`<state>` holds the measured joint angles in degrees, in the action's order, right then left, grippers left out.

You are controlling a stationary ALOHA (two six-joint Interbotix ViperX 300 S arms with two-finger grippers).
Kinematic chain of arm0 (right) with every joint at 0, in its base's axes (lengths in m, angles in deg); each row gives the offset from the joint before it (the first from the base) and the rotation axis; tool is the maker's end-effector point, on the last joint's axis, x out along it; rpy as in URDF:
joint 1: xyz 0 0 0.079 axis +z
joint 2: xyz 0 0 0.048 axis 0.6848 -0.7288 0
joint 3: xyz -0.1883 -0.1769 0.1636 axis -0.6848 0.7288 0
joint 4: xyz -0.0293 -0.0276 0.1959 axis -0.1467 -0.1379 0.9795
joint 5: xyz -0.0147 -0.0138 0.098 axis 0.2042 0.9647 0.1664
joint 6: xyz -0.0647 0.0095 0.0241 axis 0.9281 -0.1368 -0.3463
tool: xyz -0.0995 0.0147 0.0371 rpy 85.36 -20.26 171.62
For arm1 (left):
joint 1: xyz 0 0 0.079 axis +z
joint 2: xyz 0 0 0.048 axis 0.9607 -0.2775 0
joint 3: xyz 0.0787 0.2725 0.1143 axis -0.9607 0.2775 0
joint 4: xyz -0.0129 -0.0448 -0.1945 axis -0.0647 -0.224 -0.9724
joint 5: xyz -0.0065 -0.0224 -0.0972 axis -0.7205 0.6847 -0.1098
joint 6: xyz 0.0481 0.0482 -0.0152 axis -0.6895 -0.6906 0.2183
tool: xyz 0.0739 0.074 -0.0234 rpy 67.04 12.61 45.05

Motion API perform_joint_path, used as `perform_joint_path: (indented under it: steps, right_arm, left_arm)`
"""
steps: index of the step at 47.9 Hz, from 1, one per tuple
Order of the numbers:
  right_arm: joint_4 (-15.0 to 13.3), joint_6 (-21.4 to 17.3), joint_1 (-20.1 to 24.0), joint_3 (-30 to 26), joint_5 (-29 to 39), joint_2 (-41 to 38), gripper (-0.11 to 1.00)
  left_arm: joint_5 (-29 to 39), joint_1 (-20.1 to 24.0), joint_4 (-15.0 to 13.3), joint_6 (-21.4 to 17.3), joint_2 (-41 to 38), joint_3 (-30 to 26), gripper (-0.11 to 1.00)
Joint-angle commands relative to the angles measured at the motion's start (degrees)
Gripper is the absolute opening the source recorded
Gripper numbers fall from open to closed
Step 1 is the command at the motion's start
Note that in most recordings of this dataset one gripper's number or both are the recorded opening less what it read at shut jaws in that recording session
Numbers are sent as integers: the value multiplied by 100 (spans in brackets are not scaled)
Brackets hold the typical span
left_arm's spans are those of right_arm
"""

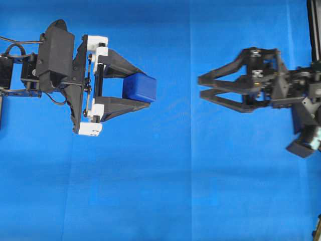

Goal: Handover the blue block to the right arm after grasping it with the left arm, then place it in the designated position.
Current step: 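Close the right gripper on the cube above the left gripper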

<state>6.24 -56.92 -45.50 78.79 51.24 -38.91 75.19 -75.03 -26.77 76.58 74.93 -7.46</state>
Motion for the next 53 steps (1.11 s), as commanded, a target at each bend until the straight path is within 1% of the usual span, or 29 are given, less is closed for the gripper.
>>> perform_joint_path:
  steps: [1, 19, 28, 47, 53]
  right_arm:
    - [26, -18, 9, -387, -132, -255, 95]
    - [18, -18, -35, -1459, -185, -1512, 95]
    - [26, -9, -35, -1793, -185, -1819, 95]
    - [26, -9, -35, -1854, -158, -1881, 94]
    - [26, -18, -35, -1854, -114, -1881, 92]
  left_arm:
    - [-53, 9, -9, 9, 105, -97, 45]
    - [-53, 0, -9, 9, 97, -97, 45]
    - [-53, 9, -9, 18, 105, -97, 45]
    - [-53, 0, -9, 9, 114, -88, 45]
    - [-53, 0, -9, 18, 105, -88, 45]
